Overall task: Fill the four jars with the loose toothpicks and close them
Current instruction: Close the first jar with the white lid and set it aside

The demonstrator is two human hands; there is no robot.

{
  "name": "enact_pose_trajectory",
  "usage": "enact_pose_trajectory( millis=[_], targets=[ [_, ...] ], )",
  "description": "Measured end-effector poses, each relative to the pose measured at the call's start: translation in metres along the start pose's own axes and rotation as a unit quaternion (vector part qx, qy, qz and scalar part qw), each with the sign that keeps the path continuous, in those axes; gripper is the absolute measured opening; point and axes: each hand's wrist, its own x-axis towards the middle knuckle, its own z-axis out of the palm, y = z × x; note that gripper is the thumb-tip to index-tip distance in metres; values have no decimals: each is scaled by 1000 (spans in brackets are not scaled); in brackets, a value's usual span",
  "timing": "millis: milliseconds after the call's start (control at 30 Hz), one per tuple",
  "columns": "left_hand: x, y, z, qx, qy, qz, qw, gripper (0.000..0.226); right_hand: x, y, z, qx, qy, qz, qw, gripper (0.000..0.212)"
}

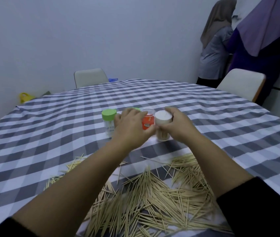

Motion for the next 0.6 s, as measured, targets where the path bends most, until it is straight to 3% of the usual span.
enact_pose_trajectory(
  millis=[333, 433, 600],
  targets=[
    [68, -2, 33, 222, -104, 57, 968, 70, 47, 17, 3, -104, 45, 38, 993, 65],
    [66, -1, 36, 228, -90, 62, 968, 63, 50, 28, 8, -94, 54, 15, 994, 67],
    [61, 4, 31, 213, -46, 102, 971, 65, 38, 29, 5, -41, 24, 21, 999, 92]
  ],
)
